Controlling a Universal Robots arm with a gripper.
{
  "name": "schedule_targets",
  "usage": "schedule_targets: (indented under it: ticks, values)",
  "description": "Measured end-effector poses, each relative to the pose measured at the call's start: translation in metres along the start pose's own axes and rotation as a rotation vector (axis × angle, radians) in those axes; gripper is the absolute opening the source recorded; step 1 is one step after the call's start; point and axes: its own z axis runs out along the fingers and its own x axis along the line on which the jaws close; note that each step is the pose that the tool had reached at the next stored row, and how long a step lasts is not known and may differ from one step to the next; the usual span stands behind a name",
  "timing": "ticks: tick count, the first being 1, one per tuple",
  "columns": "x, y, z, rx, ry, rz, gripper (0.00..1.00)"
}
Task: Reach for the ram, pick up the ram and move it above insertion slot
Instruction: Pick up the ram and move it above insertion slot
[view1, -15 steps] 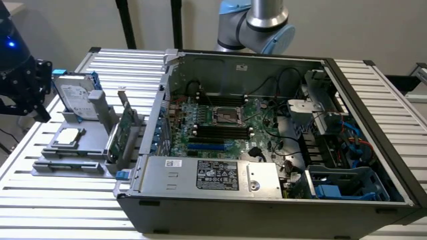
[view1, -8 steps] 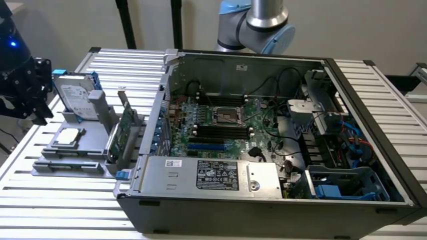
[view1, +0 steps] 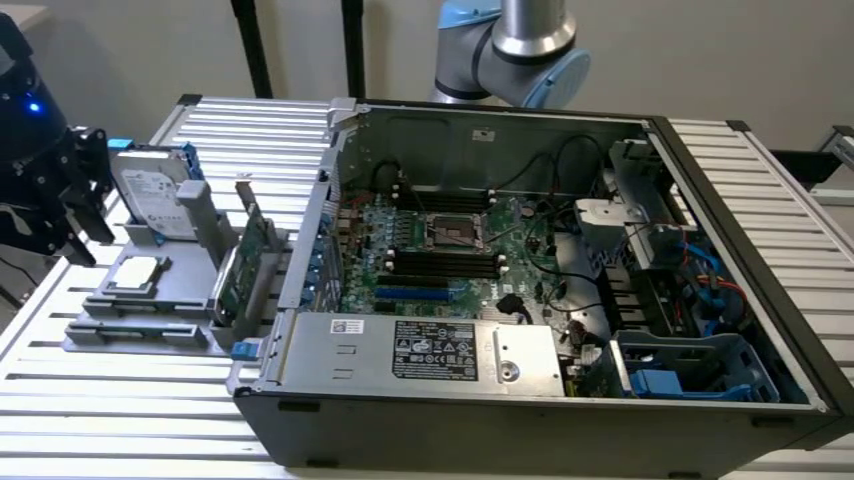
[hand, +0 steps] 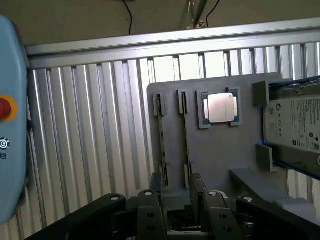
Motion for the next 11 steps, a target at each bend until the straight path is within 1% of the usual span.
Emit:
schedule_targets:
  ticks: [11]
  values:
    - [0.003, -0.0005, 0.0200, 0.0000, 0.0000, -0.001, 0.36]
